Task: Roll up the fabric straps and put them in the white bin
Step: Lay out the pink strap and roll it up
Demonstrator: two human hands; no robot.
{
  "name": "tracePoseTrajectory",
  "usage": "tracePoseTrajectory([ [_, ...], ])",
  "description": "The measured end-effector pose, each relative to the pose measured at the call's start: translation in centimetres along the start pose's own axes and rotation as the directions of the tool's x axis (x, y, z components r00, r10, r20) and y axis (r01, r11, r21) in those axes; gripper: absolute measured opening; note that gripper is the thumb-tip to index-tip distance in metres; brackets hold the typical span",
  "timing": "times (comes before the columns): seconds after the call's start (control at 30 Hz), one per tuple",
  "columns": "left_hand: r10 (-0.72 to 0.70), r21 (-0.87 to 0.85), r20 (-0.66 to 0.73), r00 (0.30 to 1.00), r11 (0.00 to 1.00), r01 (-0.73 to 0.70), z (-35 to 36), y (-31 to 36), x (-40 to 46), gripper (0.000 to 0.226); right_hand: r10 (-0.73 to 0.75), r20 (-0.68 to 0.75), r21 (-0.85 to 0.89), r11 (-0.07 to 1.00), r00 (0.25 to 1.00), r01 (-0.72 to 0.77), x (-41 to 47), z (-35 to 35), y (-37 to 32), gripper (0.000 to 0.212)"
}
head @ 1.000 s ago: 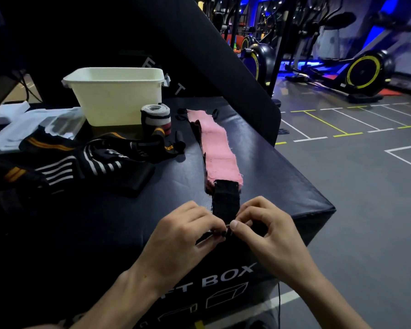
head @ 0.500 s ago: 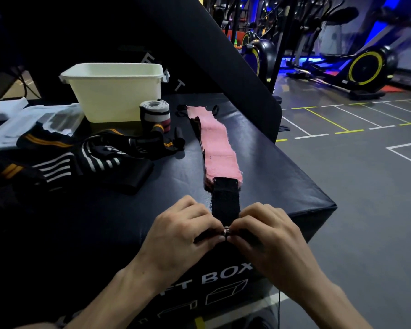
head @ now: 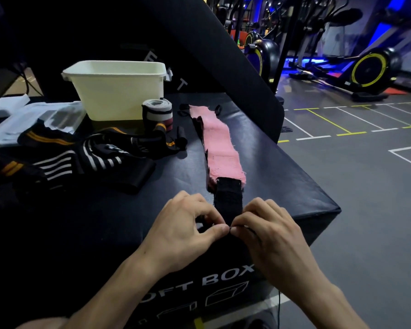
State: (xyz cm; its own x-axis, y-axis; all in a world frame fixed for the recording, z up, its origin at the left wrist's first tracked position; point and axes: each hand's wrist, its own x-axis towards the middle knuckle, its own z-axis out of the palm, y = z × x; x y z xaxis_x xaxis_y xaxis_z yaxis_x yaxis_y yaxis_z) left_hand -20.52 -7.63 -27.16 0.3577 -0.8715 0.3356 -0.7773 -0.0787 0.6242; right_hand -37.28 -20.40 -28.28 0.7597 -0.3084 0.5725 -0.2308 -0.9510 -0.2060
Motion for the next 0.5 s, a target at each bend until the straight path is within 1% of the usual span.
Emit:
tracePoseTrajectory([
  [0.13, 0.006, 0.005, -0.038, 0.999, 1.000, -0.006, 0.04, 0.42, -0.07, 0.025, 0.076, 0.079, 0.159, 0.983, 0.994, -0.088, 0.43, -0.31, 0.31, 0.012],
  [0.37, -0.017, 0.038, -0.047, 0.999, 0.999, 0.019, 0.08, 0.73, 0.29, 0.024, 0.224, 0.161, 0.378, 0.886, 0.961, -0.270, 1.01, -0.51, 0.69, 0.011],
  [0.43, -0.027, 0.042, -0.025, 0.999, 0.999, 0.028, -0.01, 0.70, 0.53, 0.025, 0.241, 0.152, 0.424, 0.860, 0.959, -0.283, 1.07, -0.67, 0.55, 0.009],
  [0.5, -0.031, 0.031, -0.006, 1.000, 0.999, 0.031, -0.12, 0.63, 0.84, 0.022, 0.198, 0.128, 0.438, 0.868, 0.972, -0.234, 0.98, -0.75, 0.49, 0.011],
])
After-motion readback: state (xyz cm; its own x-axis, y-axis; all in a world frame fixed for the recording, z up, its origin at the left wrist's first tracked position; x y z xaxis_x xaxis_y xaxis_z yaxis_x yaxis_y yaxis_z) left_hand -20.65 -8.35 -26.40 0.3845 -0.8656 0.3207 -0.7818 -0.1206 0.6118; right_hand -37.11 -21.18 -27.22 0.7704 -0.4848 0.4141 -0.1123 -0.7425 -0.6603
